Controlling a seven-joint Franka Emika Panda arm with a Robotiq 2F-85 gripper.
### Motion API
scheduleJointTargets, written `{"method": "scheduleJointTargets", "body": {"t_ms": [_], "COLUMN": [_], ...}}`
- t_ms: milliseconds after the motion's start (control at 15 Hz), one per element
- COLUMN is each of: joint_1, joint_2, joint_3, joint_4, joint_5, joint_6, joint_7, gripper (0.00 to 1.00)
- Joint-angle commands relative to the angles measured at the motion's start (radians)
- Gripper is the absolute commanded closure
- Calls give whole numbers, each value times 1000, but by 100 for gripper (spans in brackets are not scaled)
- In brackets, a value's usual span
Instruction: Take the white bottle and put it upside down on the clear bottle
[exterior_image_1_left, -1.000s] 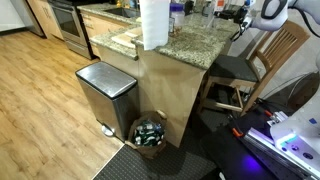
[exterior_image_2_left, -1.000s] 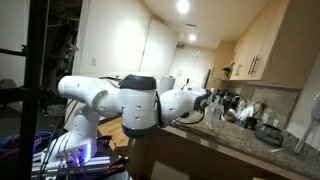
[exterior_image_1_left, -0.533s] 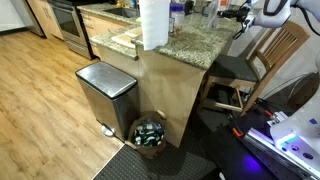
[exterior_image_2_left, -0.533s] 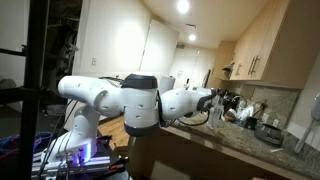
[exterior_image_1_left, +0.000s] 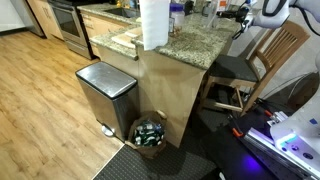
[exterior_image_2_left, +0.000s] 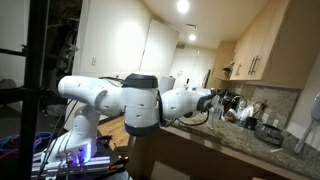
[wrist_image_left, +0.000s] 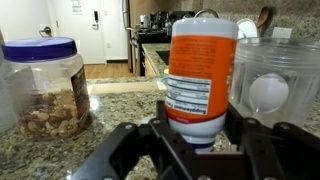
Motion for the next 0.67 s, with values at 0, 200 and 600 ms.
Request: {"method": "scheduleJointTargets", "body": {"t_ms": [0,200,600], "joint_1": [4,2,39], "joint_2": [3,108,279], "joint_3": [7,-34,-78], "joint_4": [-9,-24,1], "joint_5": [13,4,10], "joint_6": [22,-6,123], "joint_7": [37,153,258], "gripper": [75,75,75]}}
